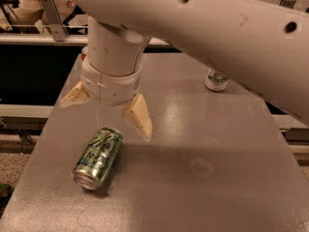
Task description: Place green can upright
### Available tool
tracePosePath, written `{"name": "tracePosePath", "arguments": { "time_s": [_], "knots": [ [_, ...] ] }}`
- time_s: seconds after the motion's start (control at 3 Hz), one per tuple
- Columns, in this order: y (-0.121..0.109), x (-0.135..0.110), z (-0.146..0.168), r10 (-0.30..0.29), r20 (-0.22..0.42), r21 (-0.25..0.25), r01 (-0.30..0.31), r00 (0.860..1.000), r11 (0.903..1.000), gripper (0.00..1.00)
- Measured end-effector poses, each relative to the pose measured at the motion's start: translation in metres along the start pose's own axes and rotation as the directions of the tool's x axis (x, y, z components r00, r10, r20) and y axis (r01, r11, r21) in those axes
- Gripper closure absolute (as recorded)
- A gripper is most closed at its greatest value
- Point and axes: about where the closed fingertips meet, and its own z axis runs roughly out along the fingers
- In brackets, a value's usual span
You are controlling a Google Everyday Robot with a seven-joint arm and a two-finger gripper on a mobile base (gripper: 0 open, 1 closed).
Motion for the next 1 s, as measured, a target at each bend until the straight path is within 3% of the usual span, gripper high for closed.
{"name": "tracePosePath", "arguments": {
  "time_s": [0.33, 1.0],
  "knots": [
    [-0.005, -0.011, 0.019, -0.123, -0.019, -0.062, 0.121, 0.992, 0.9907, 0.00],
    [-0.001, -0.017, 0.052, -0.210, -0.053, -0.195, 0.196, 0.976, 0.9609, 0.00]
  ]
}}
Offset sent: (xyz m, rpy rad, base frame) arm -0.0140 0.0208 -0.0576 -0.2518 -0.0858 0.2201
